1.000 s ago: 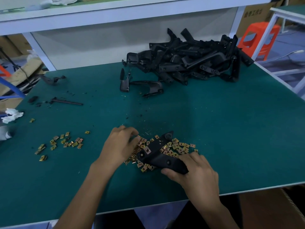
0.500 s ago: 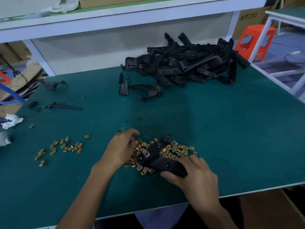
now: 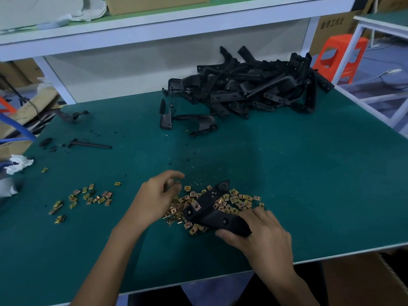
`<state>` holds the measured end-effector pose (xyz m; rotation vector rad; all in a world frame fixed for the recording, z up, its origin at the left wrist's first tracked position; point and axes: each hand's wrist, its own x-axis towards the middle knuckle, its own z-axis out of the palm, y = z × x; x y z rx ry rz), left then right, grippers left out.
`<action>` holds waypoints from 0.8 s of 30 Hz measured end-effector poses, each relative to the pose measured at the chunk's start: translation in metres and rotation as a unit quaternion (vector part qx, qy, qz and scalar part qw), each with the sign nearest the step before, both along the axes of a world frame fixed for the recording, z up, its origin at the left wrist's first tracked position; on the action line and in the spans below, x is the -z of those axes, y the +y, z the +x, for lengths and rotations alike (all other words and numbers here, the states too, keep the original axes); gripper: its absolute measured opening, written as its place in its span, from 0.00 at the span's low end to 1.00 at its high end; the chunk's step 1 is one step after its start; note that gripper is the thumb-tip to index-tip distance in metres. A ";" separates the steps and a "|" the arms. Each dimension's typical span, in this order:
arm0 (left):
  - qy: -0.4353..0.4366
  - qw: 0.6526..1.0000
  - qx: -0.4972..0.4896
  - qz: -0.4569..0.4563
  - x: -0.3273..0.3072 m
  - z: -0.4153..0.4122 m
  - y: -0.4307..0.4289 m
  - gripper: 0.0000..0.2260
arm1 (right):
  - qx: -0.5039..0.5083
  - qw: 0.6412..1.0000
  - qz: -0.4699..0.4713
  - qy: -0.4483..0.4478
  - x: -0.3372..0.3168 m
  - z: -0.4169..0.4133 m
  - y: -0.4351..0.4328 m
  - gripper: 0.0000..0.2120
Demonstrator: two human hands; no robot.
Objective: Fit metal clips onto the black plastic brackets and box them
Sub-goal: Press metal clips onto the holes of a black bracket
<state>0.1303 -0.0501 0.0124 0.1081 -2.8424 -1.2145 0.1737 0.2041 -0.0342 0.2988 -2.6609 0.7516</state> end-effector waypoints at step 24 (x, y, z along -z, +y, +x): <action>-0.038 0.962 -0.001 0.270 -0.040 0.024 0.048 0.10 | -0.008 1.000 0.010 -0.002 0.002 0.000 0.001 0.28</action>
